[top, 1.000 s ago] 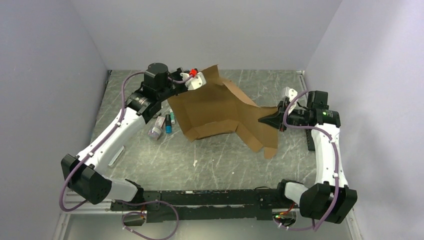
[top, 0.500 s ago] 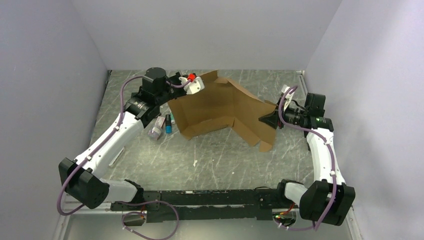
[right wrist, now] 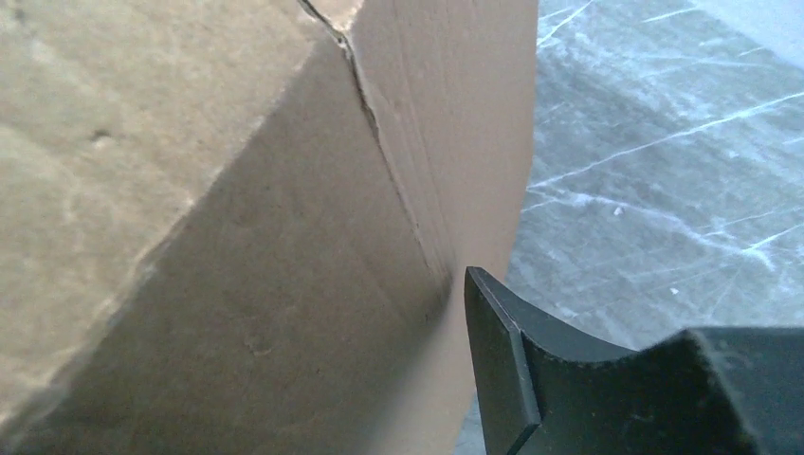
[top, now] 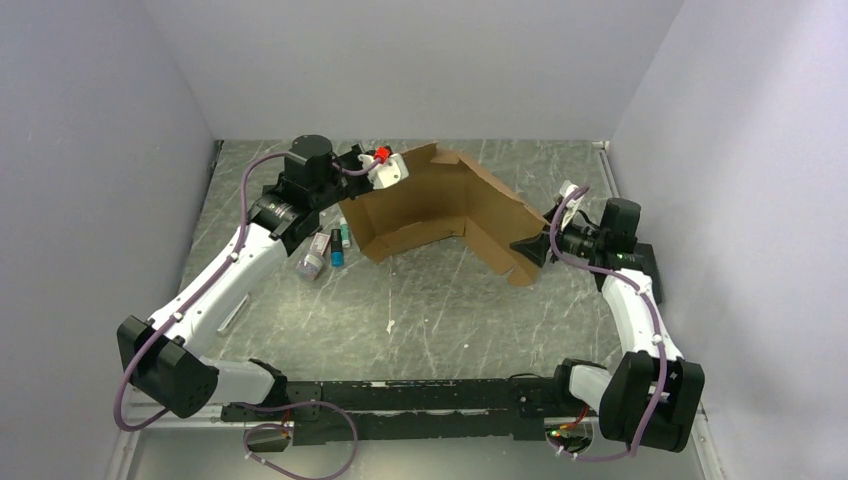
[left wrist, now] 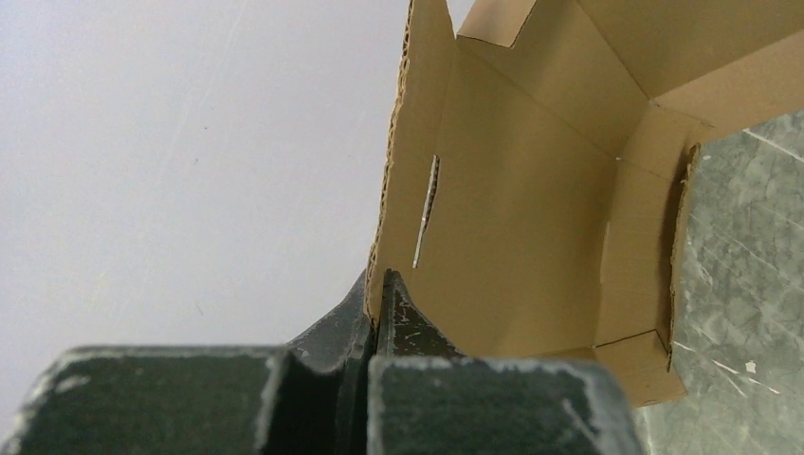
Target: Fold the paper box
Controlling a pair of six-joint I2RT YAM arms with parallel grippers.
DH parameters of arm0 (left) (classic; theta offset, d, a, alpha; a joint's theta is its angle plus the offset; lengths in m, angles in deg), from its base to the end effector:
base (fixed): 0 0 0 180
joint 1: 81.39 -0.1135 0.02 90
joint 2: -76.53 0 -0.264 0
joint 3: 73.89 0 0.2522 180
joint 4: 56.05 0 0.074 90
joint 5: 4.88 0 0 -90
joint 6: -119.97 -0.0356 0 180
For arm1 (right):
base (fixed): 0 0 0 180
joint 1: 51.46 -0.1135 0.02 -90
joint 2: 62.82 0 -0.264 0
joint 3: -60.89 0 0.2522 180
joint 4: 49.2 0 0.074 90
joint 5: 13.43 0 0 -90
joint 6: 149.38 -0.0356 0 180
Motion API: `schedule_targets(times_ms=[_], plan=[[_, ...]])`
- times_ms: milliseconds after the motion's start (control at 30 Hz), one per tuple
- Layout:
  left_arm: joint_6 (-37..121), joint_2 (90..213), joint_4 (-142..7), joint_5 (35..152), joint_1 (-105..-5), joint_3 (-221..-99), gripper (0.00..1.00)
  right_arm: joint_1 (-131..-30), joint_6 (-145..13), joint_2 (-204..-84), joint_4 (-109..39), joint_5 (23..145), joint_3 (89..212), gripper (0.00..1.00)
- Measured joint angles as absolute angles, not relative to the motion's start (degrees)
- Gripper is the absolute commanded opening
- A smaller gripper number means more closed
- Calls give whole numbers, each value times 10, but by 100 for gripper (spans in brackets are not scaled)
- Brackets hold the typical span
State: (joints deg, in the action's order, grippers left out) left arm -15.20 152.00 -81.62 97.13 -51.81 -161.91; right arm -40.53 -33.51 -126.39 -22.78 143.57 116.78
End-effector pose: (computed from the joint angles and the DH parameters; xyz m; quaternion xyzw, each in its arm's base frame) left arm 0.2624 -0.1575 0.3993 0.5243 0.5791 0.0028 0.6243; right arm 0.2274 -0.0105 0.2669 -0.3523 0.6967 0.3393 0.5248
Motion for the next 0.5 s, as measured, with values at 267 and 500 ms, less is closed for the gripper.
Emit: schedule_targets(times_ms=[267,500], plan=[[-147,1520,-816,975,-518,-1619,0,-407,-390,-1264,-398,1429,1113,59],[-143,1520,-817,975,-519,-1619,0,-412,-408,-1273,-480,1427,1102,22]])
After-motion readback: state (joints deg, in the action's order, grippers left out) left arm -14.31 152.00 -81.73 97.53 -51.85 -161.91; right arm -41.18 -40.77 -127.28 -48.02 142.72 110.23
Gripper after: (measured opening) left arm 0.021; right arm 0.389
